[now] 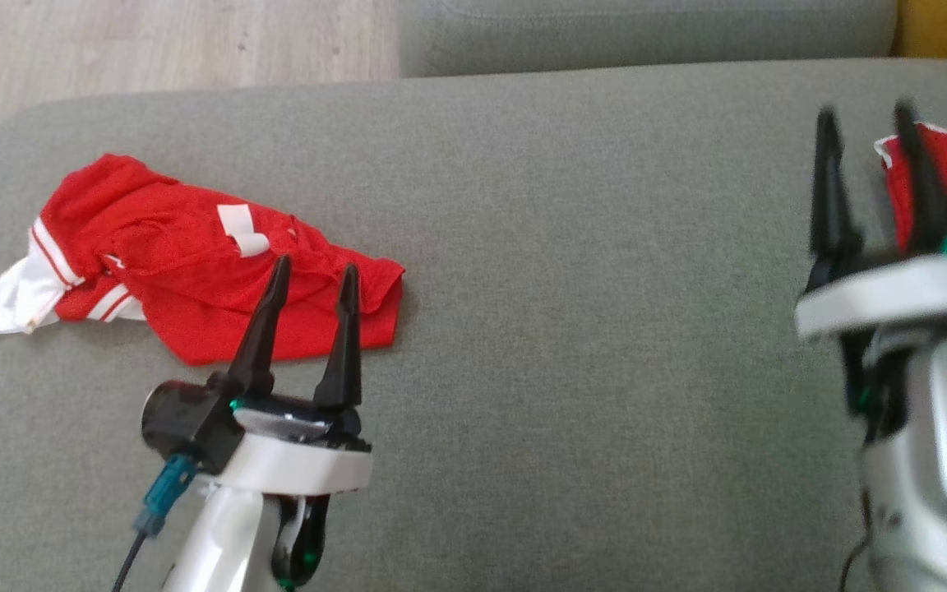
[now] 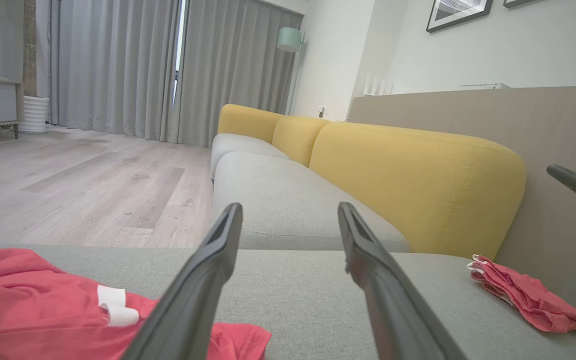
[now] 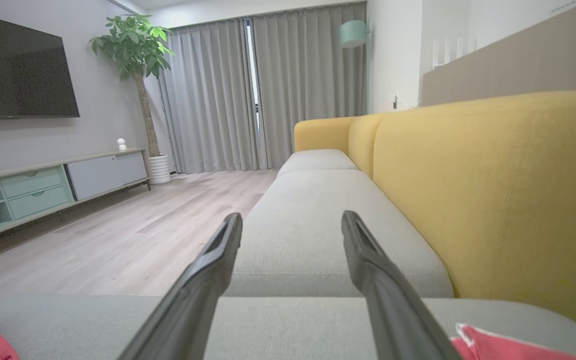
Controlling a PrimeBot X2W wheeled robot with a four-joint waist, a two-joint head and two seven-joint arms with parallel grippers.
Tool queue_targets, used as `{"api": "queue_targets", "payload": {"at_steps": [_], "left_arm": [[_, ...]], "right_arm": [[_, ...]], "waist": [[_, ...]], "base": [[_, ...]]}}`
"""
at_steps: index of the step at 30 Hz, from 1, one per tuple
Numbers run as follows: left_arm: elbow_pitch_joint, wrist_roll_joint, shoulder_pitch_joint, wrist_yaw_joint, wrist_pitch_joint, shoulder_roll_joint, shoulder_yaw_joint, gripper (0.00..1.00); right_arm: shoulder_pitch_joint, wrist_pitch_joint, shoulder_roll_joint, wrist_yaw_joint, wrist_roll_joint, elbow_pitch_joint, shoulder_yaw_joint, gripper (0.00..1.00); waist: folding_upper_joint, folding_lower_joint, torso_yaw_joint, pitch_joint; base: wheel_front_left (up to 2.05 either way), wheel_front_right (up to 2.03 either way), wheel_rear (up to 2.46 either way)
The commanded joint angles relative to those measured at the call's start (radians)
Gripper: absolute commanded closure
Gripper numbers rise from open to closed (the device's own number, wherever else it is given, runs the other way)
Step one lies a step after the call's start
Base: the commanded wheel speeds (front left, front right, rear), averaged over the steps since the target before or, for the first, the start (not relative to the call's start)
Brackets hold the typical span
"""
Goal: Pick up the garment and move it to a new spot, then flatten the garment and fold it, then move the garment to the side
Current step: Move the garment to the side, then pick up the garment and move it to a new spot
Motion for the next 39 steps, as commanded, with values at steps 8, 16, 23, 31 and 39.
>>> {"api": "queue_targets", "payload": {"at_steps": [8,16,23,31,39], "left_arm": [[-0.019,0.010,0.020,-0.010,-0.005,0.007,0.057,0.00],[-0.012,0.006,0.064,-0.014,-0.005,0.007,0.070,0.00],[-0.013,-0.008,0.074,-0.011,-0.005,0.007,0.072,0.00],[-0.008,-0.013,0.073,-0.008,-0.005,0.007,0.061,0.00],[0.005,-0.012,0.071,0.002,-0.005,0.007,0.053,0.00]], "right_arm": [[0.180,-0.134,0.042,-0.001,0.015,0.032,0.047,0.00],[0.262,-0.162,0.044,-0.001,0.024,0.053,0.048,0.00],[0.275,-0.162,0.044,-0.001,0.010,0.022,0.050,0.00],[0.284,-0.163,0.044,-0.001,-0.004,0.022,0.037,0.00],[0.299,-0.163,0.044,-0.001,0.019,0.034,0.085,0.00]], "waist": [[0.0000,0.0003,0.009,-0.034],[0.0000,0.0003,0.012,-0.046],[0.0000,0.0003,0.015,-0.055],[0.0000,0.0003,0.027,-0.068],[0.0000,0.0003,0.108,-0.076]], "base": [[0.00,0.00,0.00],[0.00,0.00,0.00],[0.00,0.00,0.00],[0.00,0.00,0.00],[0.00,0.00,0.00]]}}
